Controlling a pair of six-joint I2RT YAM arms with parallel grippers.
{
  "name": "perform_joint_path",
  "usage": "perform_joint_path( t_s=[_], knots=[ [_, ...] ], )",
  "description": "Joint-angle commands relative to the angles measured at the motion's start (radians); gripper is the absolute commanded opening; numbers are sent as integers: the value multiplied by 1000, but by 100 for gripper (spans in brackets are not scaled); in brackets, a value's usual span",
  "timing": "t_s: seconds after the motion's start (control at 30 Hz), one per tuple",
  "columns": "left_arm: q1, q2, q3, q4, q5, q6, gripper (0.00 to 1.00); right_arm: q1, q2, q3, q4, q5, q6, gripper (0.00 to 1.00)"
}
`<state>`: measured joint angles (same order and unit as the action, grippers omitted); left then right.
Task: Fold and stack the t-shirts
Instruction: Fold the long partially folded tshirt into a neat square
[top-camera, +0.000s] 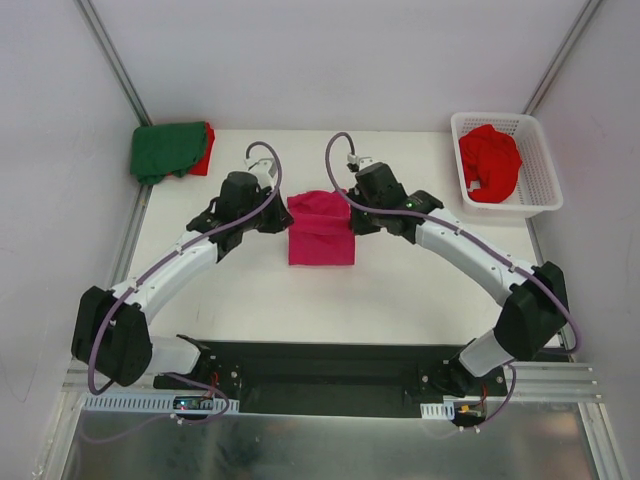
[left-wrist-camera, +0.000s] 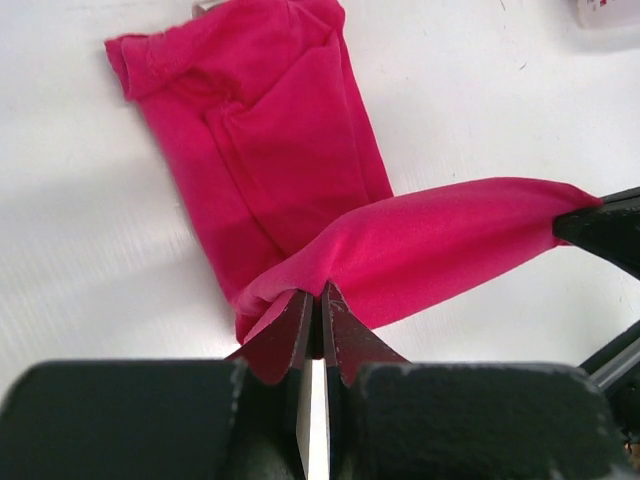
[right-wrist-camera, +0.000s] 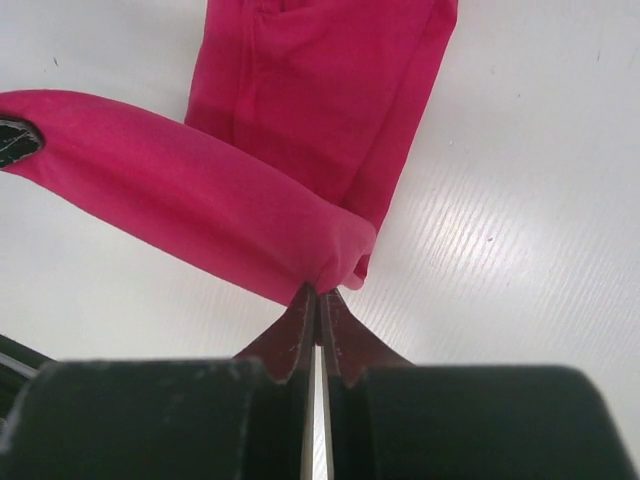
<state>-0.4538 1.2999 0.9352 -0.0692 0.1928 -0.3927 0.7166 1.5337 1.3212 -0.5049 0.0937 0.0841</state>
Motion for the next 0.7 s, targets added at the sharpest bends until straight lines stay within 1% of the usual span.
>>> perform_joint_path(
  t_s=[0.0,0.17,0.23,0.47,0.67],
  knots=[
    [33,50,76,55,26,58,0,-46,35,76,23,-38,-53,1],
    [75,137,108,100,51,69,0,-97,118,116,69,-86,-72,1],
    [86,160,123,108,56,71,0,-111,141,128,89,-127,-78,1],
    [132,257,140,167,71,61,0,-178,250,179,141,-209,-78,1],
    [161,326,158,204,79,66,0,-212,336,213,178,-253,-78,1]
  ],
)
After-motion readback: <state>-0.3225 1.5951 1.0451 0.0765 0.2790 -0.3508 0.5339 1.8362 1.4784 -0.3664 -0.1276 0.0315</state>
